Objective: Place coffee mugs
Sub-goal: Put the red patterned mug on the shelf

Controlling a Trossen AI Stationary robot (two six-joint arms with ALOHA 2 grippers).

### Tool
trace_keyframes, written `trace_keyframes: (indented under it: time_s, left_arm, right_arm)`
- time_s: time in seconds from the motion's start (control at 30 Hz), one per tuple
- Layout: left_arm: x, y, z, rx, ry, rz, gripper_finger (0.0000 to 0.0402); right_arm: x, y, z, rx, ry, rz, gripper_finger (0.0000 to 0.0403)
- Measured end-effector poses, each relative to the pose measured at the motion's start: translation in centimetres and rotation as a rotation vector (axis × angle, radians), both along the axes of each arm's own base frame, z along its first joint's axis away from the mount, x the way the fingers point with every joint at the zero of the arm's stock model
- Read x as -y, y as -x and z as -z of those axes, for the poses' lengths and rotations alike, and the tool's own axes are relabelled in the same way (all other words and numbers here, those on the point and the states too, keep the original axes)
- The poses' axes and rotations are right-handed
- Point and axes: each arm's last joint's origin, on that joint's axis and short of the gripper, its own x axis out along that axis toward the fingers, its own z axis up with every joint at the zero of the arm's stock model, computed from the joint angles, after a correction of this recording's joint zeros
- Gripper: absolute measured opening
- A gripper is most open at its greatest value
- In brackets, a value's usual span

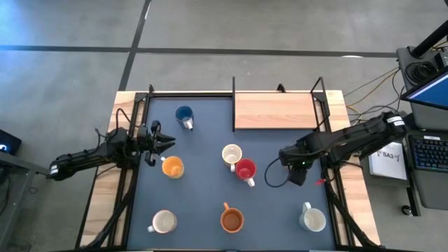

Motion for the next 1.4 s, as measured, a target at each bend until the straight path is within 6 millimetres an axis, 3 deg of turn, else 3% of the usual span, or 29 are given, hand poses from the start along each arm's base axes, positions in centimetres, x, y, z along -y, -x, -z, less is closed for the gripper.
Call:
trace_keyframes:
  time_s: [0.2, 0.27, 0.63, 0.9, 1.4]
  left_arm:
    - [0.0, 0.0, 0.0, 0.000, 0.000, 0.000, 0.0073]
    - [0.0, 0.0, 0.0, 0.000, 0.000, 0.000, 0.0073]
    - [0.0, 0.0, 0.0, 0.000, 0.000, 0.000, 0.0073]
    - [0.0, 0.0, 0.0, 0.000, 0.000, 0.000, 0.0073]
    - [0.0, 0.0, 0.0, -0.001, 0.000, 0.000, 0.0073]
  right_arm:
    - [-0.1, -0.4, 0.6, -0.034, 0.005, -0.001, 0.0027]
    - [0.0, -0.4, 0.6, -0.039, 0.010, 0.024, 0.0019]
    - [2.6, -1.8, -1.5, 0.062, 0.142, 0.369, 0.0015]
    - [5.5, -1.9, -0.7, 0.016, 0.149, 0.482, 0.0014]
    - [7.4, -2.8, 1.0, -0.049, 0.149, 0.262, 0.0038]
